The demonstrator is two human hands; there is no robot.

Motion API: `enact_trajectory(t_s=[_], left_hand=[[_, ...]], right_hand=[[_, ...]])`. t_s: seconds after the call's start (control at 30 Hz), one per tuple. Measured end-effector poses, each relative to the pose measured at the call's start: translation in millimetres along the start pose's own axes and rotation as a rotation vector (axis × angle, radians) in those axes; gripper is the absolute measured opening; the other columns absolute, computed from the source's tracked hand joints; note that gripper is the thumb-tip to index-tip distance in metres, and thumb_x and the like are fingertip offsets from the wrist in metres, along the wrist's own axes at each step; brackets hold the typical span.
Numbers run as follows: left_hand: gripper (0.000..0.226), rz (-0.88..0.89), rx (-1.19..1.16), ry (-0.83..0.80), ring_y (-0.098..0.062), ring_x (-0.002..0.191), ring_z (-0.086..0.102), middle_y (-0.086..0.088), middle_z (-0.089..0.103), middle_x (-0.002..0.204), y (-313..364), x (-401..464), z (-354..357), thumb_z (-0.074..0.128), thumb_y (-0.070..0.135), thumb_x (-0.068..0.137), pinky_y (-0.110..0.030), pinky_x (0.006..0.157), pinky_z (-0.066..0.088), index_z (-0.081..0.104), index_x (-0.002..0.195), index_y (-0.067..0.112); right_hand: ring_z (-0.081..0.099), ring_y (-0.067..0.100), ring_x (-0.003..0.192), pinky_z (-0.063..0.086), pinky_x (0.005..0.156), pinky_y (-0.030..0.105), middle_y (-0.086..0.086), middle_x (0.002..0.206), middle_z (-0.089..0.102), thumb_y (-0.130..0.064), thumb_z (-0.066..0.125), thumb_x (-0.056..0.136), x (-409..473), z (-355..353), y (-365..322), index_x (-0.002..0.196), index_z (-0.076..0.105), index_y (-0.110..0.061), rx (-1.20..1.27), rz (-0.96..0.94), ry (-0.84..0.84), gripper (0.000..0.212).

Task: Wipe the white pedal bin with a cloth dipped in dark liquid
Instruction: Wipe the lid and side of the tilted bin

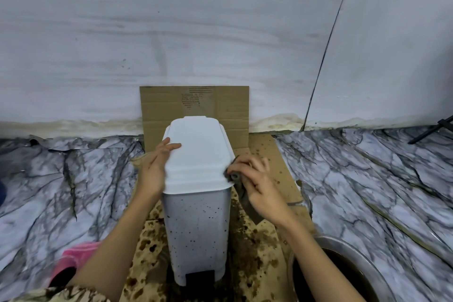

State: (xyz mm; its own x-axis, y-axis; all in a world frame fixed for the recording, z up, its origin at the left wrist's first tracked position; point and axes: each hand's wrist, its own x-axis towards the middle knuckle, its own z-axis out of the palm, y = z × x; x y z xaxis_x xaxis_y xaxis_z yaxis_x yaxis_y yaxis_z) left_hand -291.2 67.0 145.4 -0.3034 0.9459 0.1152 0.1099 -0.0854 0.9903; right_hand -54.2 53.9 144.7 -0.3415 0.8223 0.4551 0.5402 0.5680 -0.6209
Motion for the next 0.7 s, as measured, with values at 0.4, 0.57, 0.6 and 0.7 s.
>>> enact_trajectory(t_s=[0.4,0.57,0.6,0.7], left_hand=[[0.03,-0.005,0.003,0.016,-0.015,0.134,0.039,0.013,0.046,0.137,3.2,1.8,2.0,0.04,0.023,0.1,-0.046,0.115,0.026,0.069,0.105,0.022],[0.029,-0.009,-0.015,0.001,-0.013,0.133,0.04,0.017,0.048,0.134,-2.5,6.2,0.4,0.041,0.027,0.099,-0.045,0.115,0.027,0.07,0.102,0.025],[0.029,-0.008,-0.029,0.001,-0.012,0.133,0.04,0.017,0.048,0.134,-4.6,6.3,-0.6,0.042,0.027,0.099,-0.044,0.115,0.027,0.071,0.102,0.025],[0.03,0.002,-0.017,0.011,-0.012,0.133,0.04,0.016,0.048,0.135,-5.6,8.2,2.4,0.042,0.028,0.099,-0.04,0.115,0.026,0.072,0.103,0.023]], right_hand=[[0.036,0.029,0.112,0.016,0.073,0.023,-0.006,0.112,0.046,0.005,0.031,0.095,66.5,15.4,32.2,0.114,0.063,-0.016,-0.028,0.327,-0.052,0.042],[0.037,0.023,0.112,0.024,0.085,0.018,-0.015,0.106,0.049,0.002,0.036,0.097,31.1,5.0,13.1,0.106,0.065,-0.023,0.072,0.313,0.028,0.039],[0.039,0.02,0.113,0.025,0.088,0.014,-0.019,0.107,0.051,0.002,0.038,0.096,18.8,2.0,3.5,0.102,0.066,-0.027,0.092,0.269,0.048,0.04],[0.042,0.011,0.111,0.027,0.094,0.015,-0.026,0.11,0.052,0.004,0.045,0.093,-5.8,2.4,-27.7,0.099,0.067,-0.032,0.103,0.09,0.055,0.043]])
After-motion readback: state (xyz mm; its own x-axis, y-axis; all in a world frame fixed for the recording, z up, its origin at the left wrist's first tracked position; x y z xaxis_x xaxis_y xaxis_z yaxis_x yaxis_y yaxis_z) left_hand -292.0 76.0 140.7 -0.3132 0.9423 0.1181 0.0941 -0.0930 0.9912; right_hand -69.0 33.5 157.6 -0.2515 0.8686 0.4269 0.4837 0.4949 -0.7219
